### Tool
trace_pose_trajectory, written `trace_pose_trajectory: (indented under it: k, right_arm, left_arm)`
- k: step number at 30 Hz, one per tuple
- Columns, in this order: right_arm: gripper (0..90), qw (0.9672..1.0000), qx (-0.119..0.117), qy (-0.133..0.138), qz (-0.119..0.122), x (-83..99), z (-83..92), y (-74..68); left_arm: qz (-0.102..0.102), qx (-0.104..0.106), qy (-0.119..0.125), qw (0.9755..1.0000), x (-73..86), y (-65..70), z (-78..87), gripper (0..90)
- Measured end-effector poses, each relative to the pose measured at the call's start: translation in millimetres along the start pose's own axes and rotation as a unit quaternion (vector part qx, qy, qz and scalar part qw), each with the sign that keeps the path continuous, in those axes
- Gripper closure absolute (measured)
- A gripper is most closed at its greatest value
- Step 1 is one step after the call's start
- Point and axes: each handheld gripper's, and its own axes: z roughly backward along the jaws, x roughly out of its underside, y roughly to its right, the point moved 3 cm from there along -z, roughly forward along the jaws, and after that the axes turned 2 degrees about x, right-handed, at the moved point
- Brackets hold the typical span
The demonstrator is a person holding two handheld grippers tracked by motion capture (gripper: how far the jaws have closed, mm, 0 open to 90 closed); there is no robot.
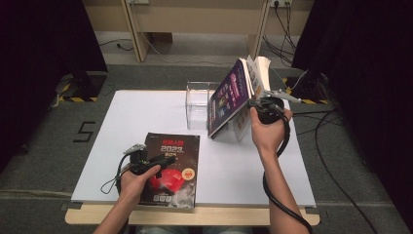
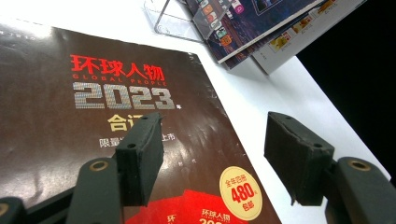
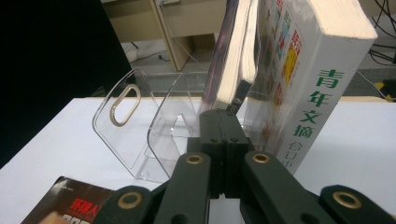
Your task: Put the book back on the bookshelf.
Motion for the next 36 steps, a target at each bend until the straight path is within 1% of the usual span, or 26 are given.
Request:
trace_pose_trajectory:
  k: [8,16,25,30,36]
  right_arm:
    - [90.0,1.0000,0.001,0.006,0.002,-0.7,-1.9,-0.2]
    - [90.0,0.9999,0.005,0.014,0.009,-3.2,-4.2,-0.9]
    - [90.0,0.9998,0.012,0.017,0.007,-9.9,-7.7,0.8]
    - [90.0,0.9997,0.016,0.020,0.006,-8.0,-7.3,1.7]
    - [90.0,0.9998,0.016,0.013,0.003,-4.8,-5.8,5.2]
  left_arm:
    - [-0.001,0.000,0.001,1.0000,-0.3,0.9,0.1,36.4]
    - [-0.002,0.001,0.000,1.0000,0.3,0.9,-0.7,36.4]
    - [-0.003,0.001,-0.002,1.0000,0.9,1.2,-1.4,36.4]
    - [-0.002,0.001,0.000,1.0000,0.5,1.2,-0.7,36.3]
    - [-0.003,0.002,0.000,1.0000,0.2,1.4,-0.9,36.4]
